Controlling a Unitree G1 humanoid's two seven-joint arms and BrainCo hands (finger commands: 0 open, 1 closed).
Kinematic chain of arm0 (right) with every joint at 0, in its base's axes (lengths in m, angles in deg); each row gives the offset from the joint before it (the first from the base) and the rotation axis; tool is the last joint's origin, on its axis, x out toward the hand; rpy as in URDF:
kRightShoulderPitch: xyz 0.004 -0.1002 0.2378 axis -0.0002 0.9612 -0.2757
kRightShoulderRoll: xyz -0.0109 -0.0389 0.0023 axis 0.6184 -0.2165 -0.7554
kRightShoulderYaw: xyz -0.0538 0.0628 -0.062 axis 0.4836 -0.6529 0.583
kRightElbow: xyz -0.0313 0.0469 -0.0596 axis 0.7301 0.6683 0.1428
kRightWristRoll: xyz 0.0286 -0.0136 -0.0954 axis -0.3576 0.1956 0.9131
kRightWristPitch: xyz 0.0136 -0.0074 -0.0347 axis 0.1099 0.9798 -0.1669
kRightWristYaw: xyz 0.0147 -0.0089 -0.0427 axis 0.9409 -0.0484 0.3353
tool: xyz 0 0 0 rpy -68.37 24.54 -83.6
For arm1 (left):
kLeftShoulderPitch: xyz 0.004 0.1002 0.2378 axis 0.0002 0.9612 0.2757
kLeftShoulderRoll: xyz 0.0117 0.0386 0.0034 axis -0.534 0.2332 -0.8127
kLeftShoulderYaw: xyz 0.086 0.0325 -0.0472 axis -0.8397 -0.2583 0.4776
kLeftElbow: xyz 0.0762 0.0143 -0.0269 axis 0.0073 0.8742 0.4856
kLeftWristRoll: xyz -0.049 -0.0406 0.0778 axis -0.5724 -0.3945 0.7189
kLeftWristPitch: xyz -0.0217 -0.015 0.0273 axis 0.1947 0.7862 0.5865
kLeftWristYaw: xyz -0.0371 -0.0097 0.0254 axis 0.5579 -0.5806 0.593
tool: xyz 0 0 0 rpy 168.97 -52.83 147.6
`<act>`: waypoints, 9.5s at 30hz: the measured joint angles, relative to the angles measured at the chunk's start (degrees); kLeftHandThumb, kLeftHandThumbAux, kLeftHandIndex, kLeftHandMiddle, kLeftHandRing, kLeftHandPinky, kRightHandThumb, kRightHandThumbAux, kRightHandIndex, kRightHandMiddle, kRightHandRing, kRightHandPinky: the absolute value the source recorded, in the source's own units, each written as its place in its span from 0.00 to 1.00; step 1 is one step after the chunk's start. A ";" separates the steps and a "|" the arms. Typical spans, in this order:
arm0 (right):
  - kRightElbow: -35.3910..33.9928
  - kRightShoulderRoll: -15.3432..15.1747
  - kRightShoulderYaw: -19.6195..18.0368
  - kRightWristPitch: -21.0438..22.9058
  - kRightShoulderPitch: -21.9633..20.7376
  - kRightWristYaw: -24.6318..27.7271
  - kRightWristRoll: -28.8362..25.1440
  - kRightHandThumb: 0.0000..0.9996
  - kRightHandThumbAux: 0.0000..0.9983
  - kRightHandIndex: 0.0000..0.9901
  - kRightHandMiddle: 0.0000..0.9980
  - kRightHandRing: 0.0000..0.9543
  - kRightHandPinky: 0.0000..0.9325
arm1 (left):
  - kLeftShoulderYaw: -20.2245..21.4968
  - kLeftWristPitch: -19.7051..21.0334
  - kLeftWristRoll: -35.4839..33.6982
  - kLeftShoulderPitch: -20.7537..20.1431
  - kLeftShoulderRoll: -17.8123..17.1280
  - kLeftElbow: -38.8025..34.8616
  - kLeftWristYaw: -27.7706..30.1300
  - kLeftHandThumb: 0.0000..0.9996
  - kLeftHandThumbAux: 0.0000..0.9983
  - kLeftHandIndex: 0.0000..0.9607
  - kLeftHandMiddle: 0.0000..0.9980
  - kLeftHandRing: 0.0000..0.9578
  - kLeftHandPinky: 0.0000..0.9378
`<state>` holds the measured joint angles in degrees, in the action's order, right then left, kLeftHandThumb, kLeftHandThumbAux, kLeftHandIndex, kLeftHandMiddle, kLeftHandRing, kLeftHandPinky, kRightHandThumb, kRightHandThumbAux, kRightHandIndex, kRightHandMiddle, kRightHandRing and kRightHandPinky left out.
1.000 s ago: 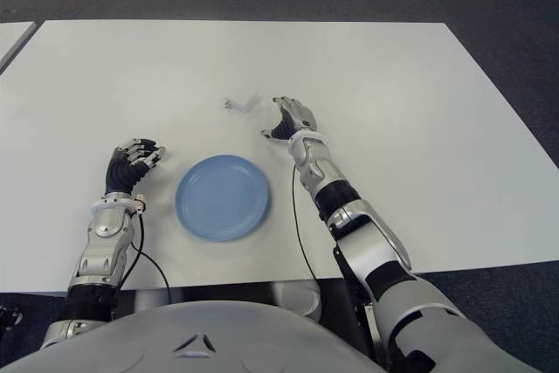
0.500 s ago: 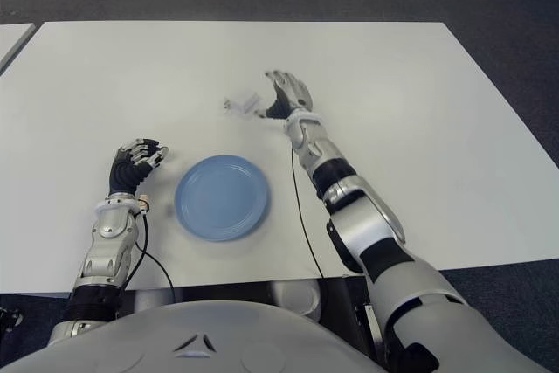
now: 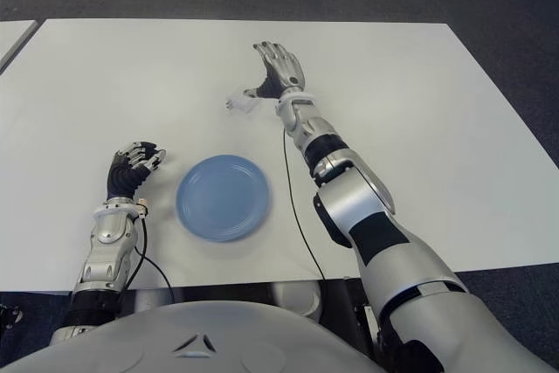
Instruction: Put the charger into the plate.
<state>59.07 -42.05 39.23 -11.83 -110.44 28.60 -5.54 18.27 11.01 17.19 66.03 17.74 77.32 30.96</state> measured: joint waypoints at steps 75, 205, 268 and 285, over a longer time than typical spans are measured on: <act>5.06 4.73 7.08 5.76 -2.60 34.66 3.52 0.00 0.66 0.10 0.10 0.10 0.16 | 0.63 7.22 1.66 9.16 0.30 -14.20 0.01 0.70 0.72 0.44 0.47 0.50 0.50; -19.54 -13.74 -4.55 -6.14 16.02 21.99 5.60 0.53 0.14 0.00 0.00 0.00 0.00 | 1.00 5.61 -0.18 2.62 0.51 -11.64 1.37 0.71 0.72 0.44 0.46 0.49 0.49; -0.34 -8.41 11.86 -4.12 7.12 24.48 7.51 0.58 0.15 0.00 0.00 0.00 0.00 | 1.18 11.22 0.16 6.29 0.98 -18.30 1.35 0.70 0.72 0.44 0.44 0.48 0.48; -14.85 -9.67 1.58 2.67 19.56 20.85 -1.28 0.57 0.17 0.00 0.00 0.00 0.00 | 1.46 11.03 -0.10 6.00 0.75 -18.14 1.36 0.71 0.72 0.44 0.45 0.47 0.47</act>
<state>44.22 -51.72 40.81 -9.16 -90.88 49.46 -6.81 19.74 22.04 17.09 72.03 18.49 59.18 32.32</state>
